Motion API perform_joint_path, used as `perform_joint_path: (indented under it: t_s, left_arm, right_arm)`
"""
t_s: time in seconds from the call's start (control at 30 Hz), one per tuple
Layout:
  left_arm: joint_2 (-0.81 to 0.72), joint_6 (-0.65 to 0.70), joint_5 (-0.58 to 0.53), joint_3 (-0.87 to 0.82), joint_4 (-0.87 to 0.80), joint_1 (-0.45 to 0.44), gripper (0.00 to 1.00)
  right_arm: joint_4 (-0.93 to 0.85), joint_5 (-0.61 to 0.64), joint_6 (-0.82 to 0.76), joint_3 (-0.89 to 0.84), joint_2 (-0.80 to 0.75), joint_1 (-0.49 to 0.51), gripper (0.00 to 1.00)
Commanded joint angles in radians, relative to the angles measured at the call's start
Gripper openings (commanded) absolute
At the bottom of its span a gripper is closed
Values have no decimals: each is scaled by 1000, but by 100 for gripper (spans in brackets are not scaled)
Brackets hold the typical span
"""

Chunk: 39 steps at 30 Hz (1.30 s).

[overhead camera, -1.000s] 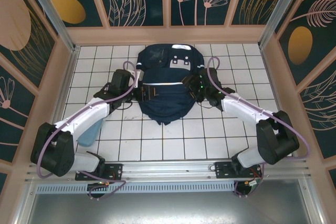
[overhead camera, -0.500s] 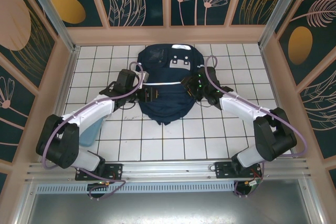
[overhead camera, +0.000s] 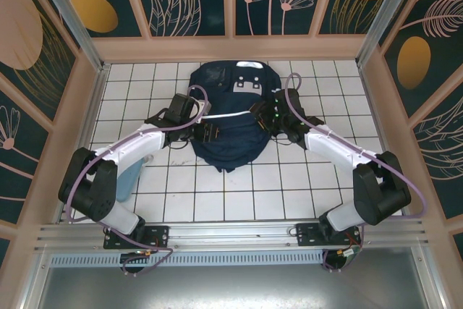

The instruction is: Pack books, pencil case, and school supplies into a backpack

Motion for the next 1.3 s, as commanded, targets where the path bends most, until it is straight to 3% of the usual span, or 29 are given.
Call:
perform_joint_path:
  t_s: [0.0, 0.33, 0.6, 0.9, 1.1, 1.27]
  left_arm:
    - [-35, 30, -53, 13, -18, 1, 45]
    - [-24, 11, -47, 15, 2, 1, 46]
    - [-21, -1, -7, -5, 29, 1, 46]
    - [-3, -33, 43, -44, 102, 1, 43]
    - [-36, -50, 14, -33, 94, 1, 44]
    - [-88, -64, 4, -32, 56, 1, 49]
  right_arm:
    - [-1, 0, -14, 48, -30, -9, 49]
    - [-26, 7, -18, 46, -14, -9, 53]
    - [193, -187, 53, -1, 29, 6, 51]
    - [355, -128, 212, -61, 90, 95, 47]
    - [485, -9, 298, -108, 113, 132, 30]
    - [581, 10, 261, -123, 113, 103, 13]
